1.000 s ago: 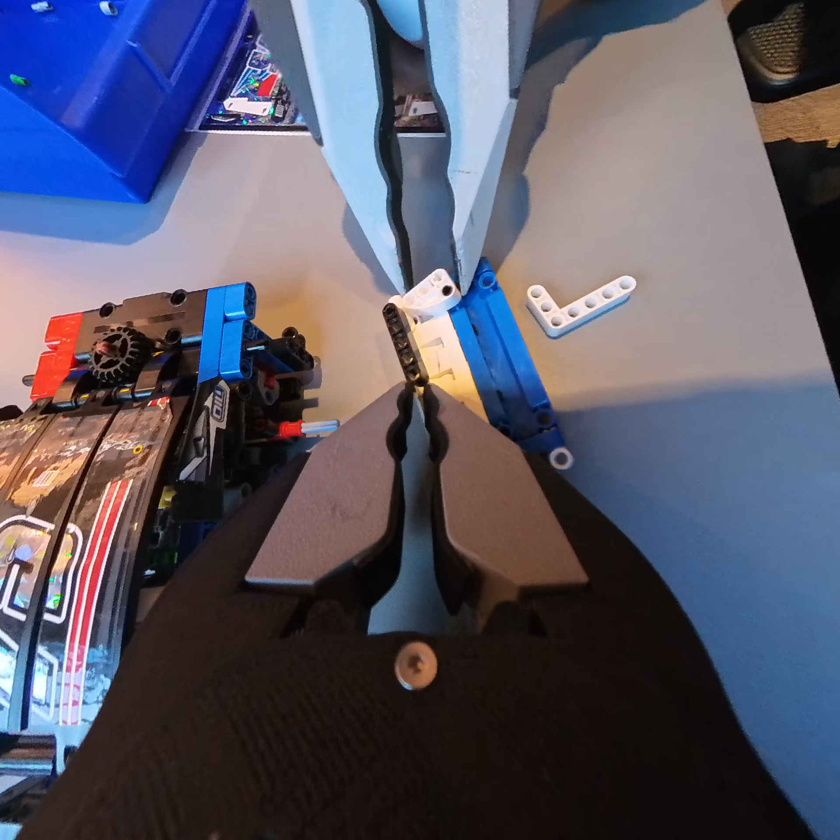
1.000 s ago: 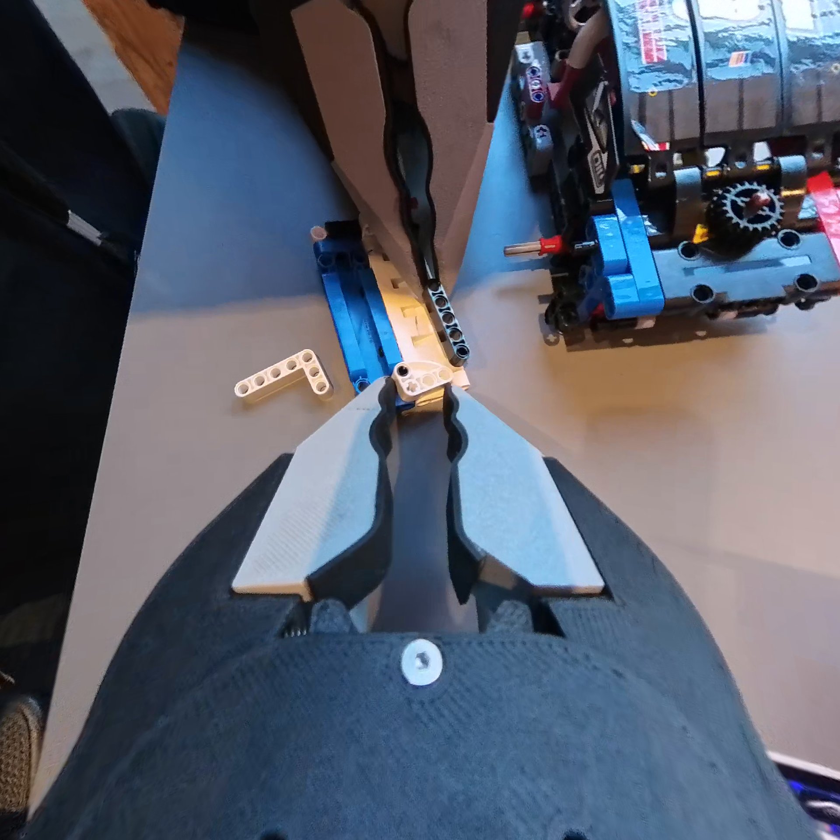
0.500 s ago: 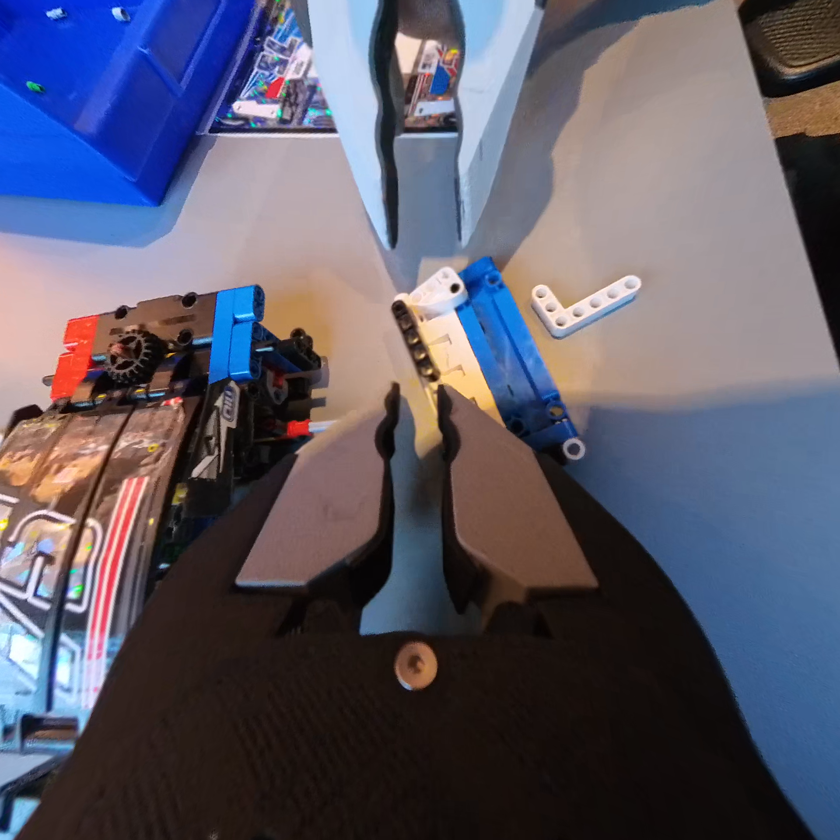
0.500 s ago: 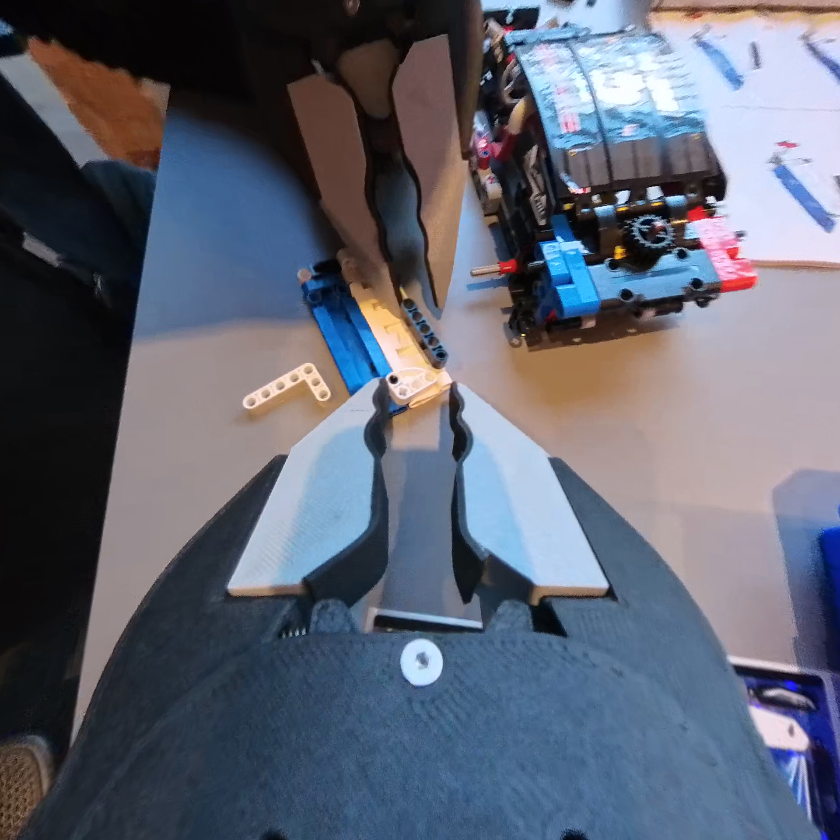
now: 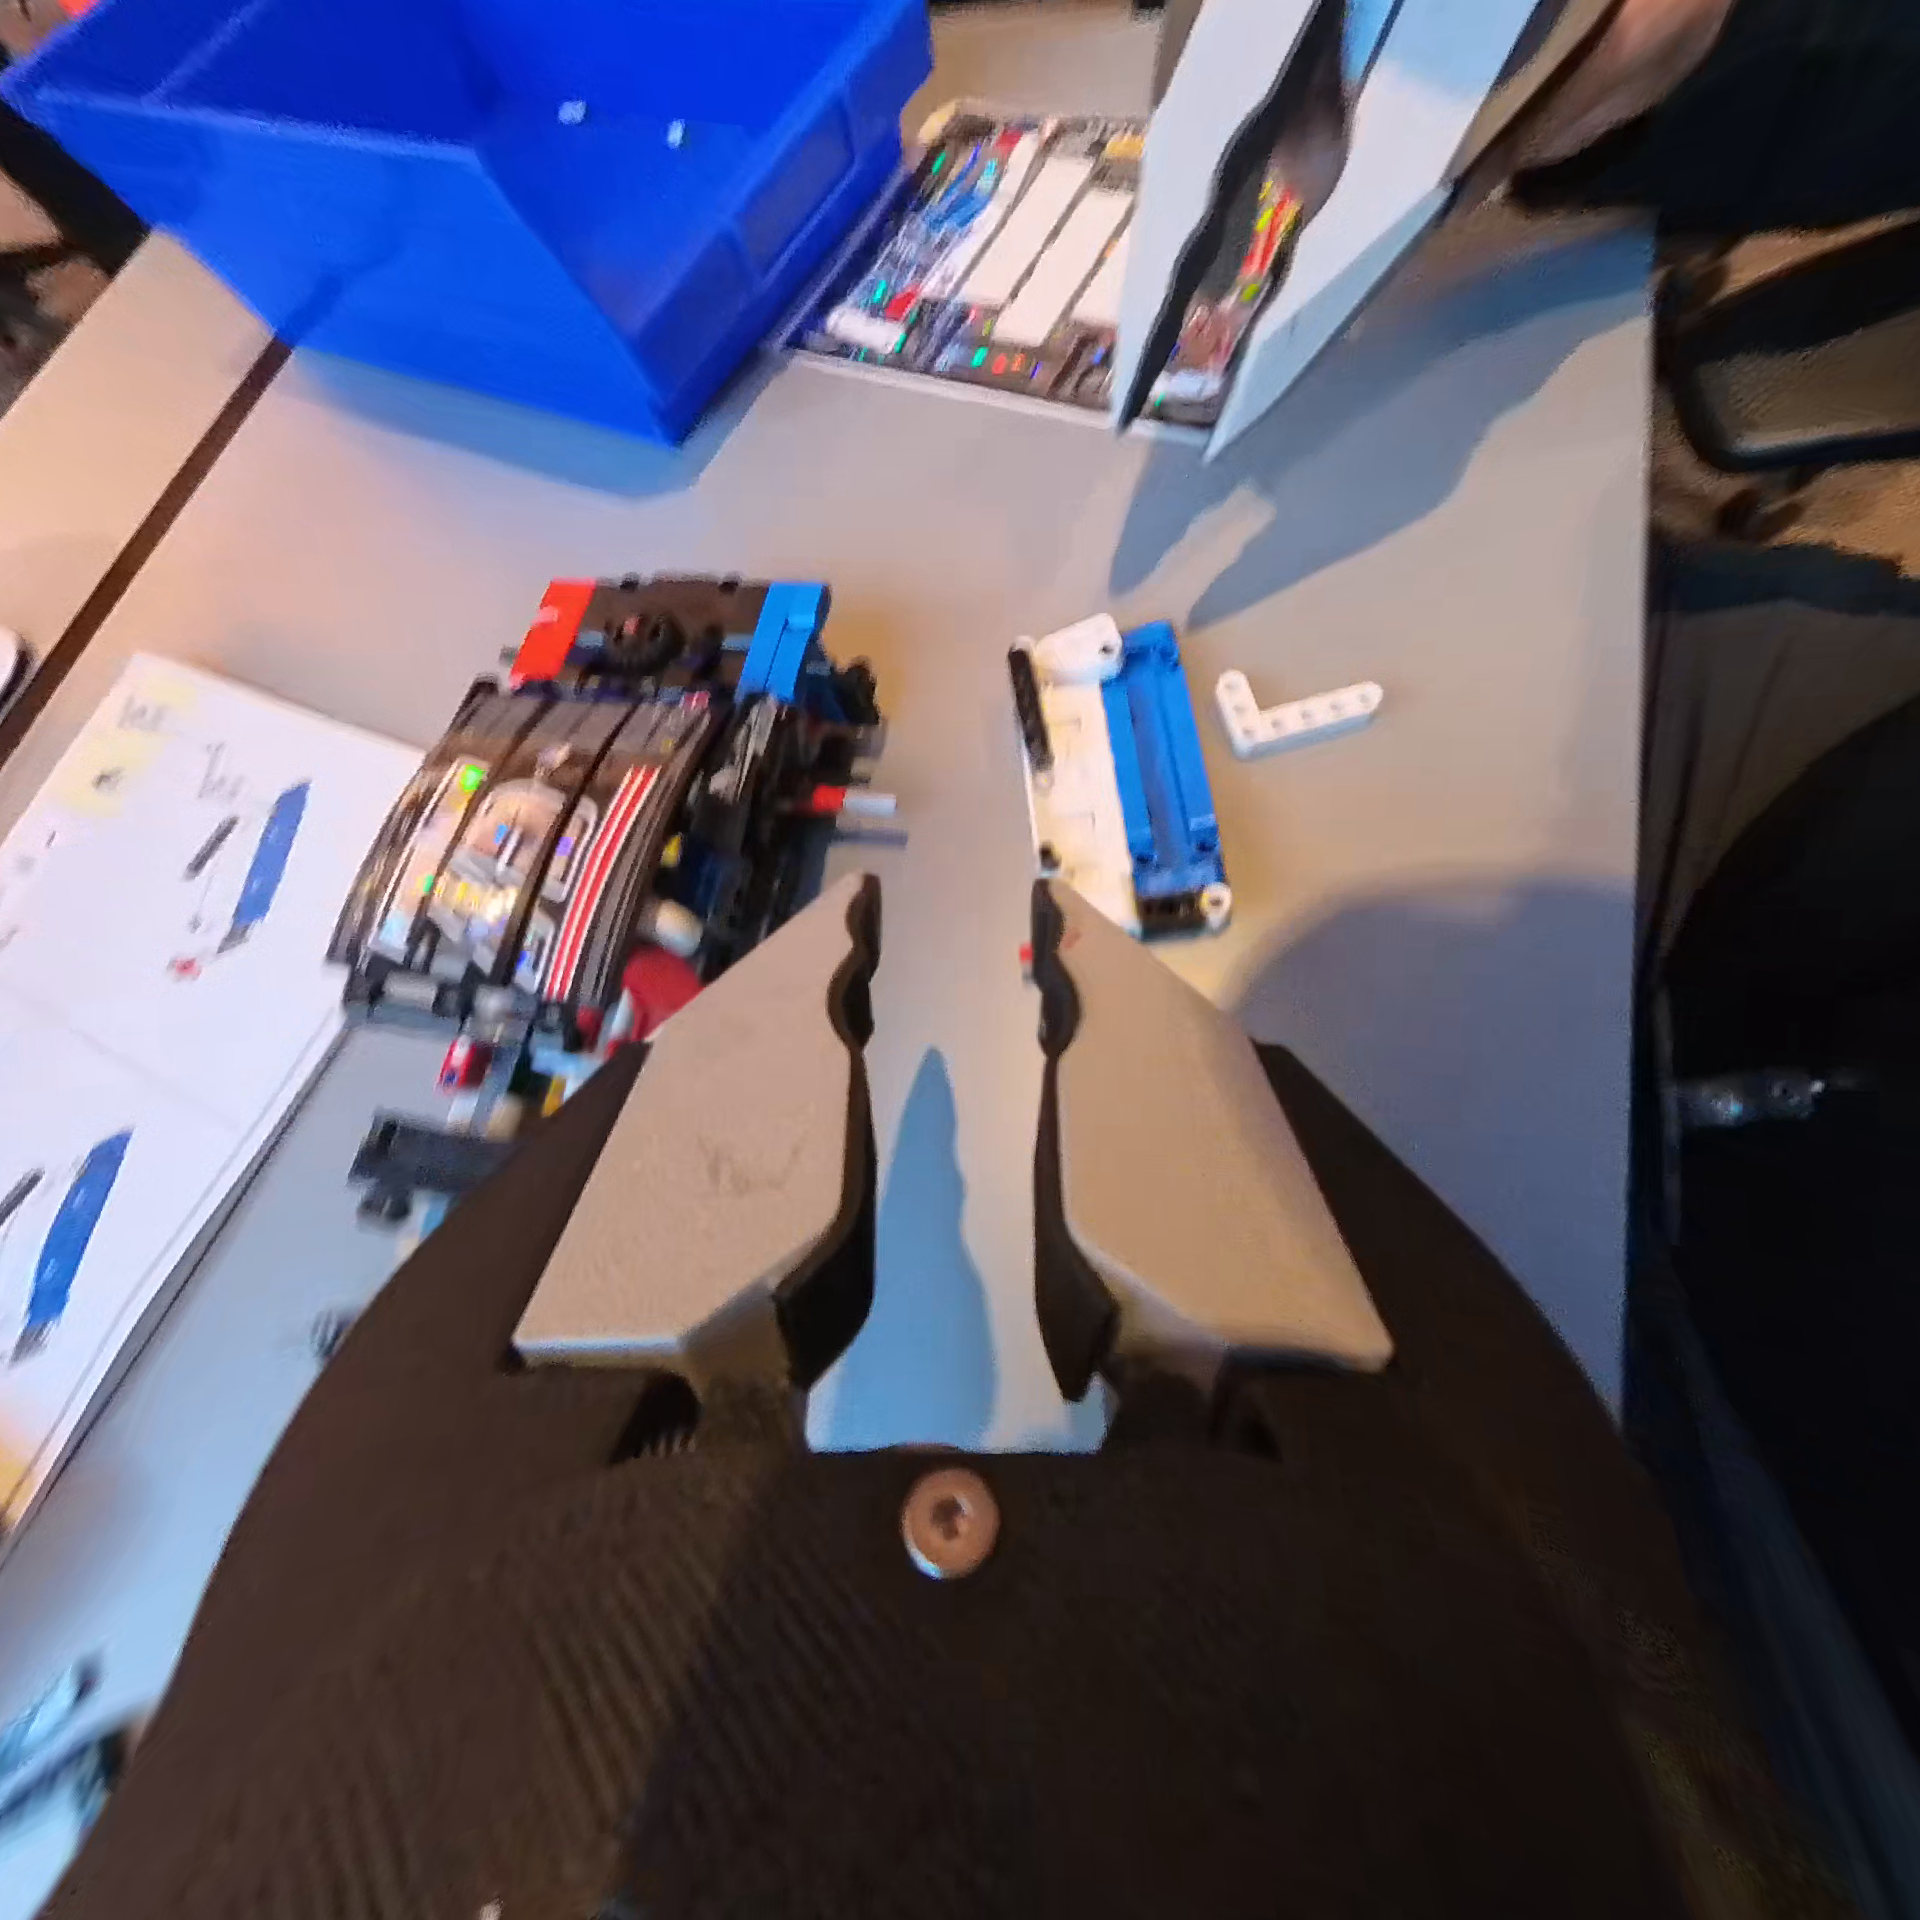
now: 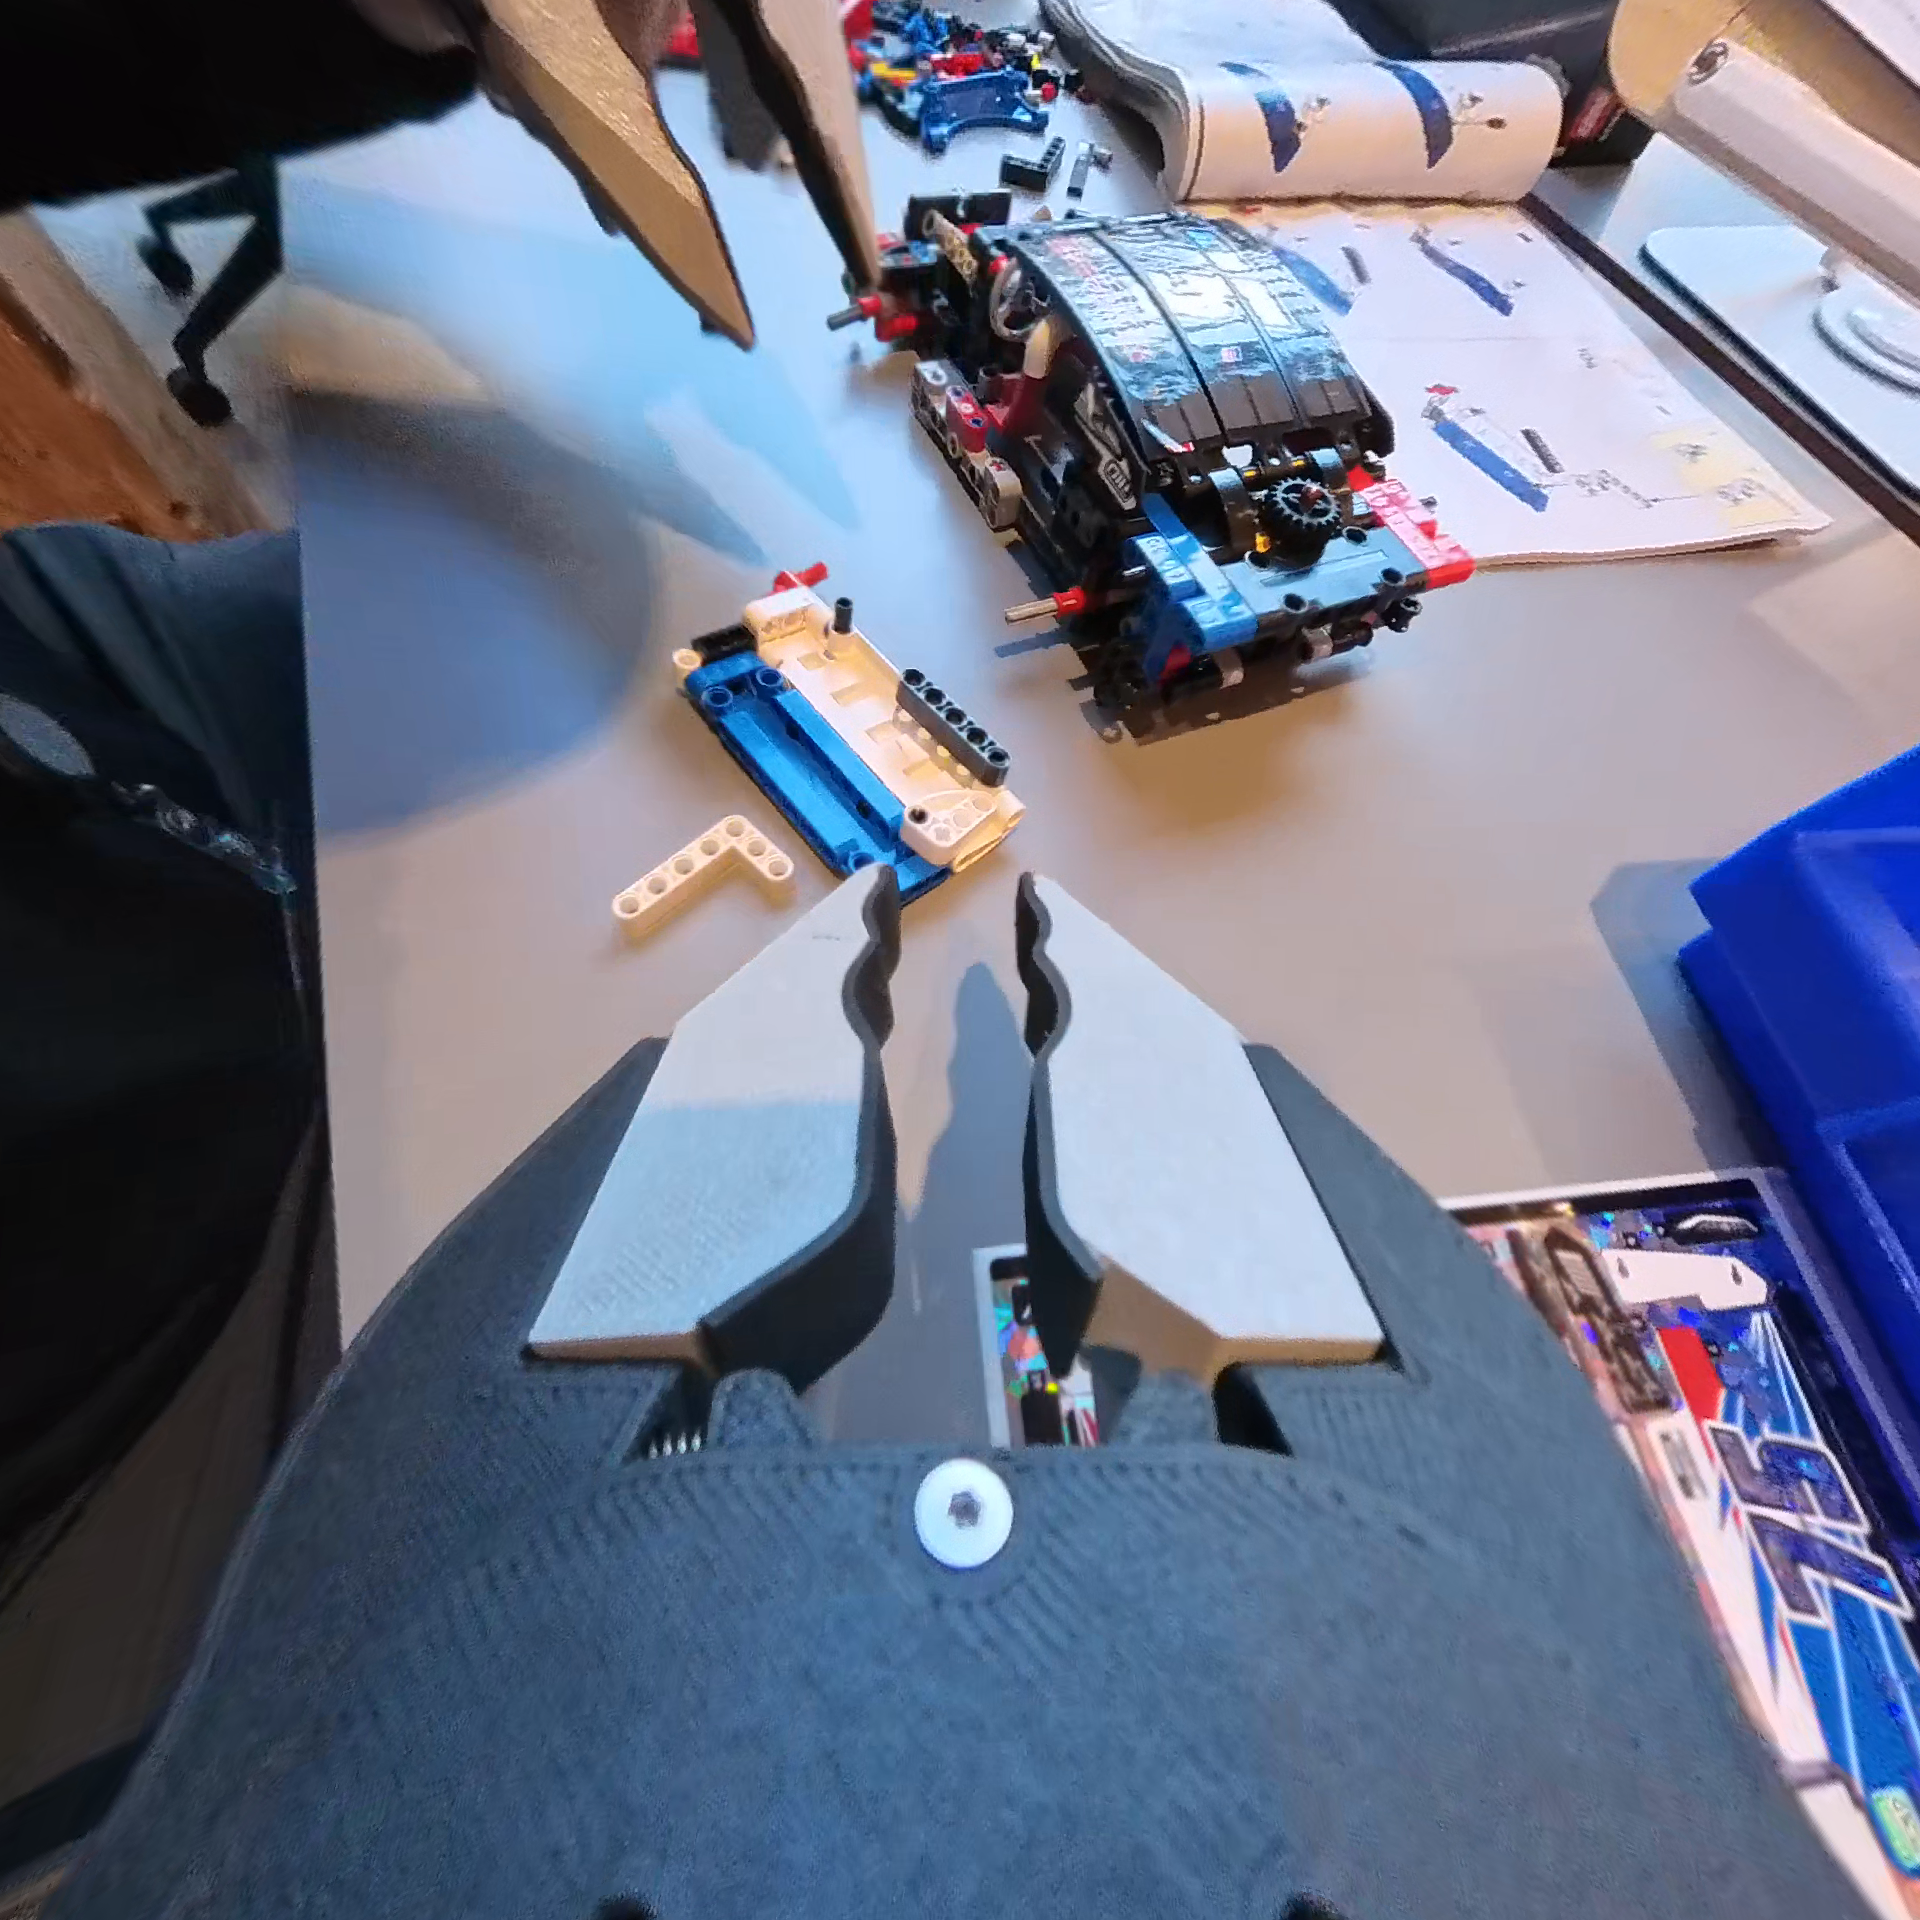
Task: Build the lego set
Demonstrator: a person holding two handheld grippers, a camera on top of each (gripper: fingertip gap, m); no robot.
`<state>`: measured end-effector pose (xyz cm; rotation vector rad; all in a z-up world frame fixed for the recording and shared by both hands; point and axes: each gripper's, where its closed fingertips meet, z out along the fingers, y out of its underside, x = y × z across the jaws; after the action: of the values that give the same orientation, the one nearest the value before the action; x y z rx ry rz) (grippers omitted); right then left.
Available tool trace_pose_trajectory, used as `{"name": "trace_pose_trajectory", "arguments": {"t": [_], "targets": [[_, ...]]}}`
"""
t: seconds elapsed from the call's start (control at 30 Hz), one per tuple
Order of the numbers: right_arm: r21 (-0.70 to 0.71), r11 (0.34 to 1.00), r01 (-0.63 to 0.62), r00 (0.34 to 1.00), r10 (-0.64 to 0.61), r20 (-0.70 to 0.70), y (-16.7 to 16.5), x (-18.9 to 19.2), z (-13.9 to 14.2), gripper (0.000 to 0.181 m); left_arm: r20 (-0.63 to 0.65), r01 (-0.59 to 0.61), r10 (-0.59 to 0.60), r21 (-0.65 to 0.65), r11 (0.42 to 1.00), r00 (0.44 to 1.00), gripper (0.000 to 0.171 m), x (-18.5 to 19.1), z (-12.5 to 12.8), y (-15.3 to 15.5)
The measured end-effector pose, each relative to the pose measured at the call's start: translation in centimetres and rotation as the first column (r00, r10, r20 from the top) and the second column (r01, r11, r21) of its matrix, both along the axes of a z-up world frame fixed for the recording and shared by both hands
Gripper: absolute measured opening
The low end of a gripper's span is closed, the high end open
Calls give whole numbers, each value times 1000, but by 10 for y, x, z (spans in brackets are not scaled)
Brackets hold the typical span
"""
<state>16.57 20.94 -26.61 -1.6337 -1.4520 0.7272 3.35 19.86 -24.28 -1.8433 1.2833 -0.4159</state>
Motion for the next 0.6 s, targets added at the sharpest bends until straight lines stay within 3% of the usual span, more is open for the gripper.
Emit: {"name": "trace_pose_trajectory", "arguments": {"t": [0.17, 0.33, 0.6], "targets": [[-5, 1000, 31, 999, -31, -31, -5, 7, -3, 19, -56, -195, 194, -19, 981, 979, 28, -65, -2, -18], [16, 998, 55, 996, -54, -66, -6, 9, -4, 18, -46, -404, 402, -88, 910, 915, 27, -126, -17, -36], [40, 996, 74, 993, -69, -100, -2, 6, 0, 18, -83, -511, 505, -158, 845, 859, 28, -152, -46, -47]]}}
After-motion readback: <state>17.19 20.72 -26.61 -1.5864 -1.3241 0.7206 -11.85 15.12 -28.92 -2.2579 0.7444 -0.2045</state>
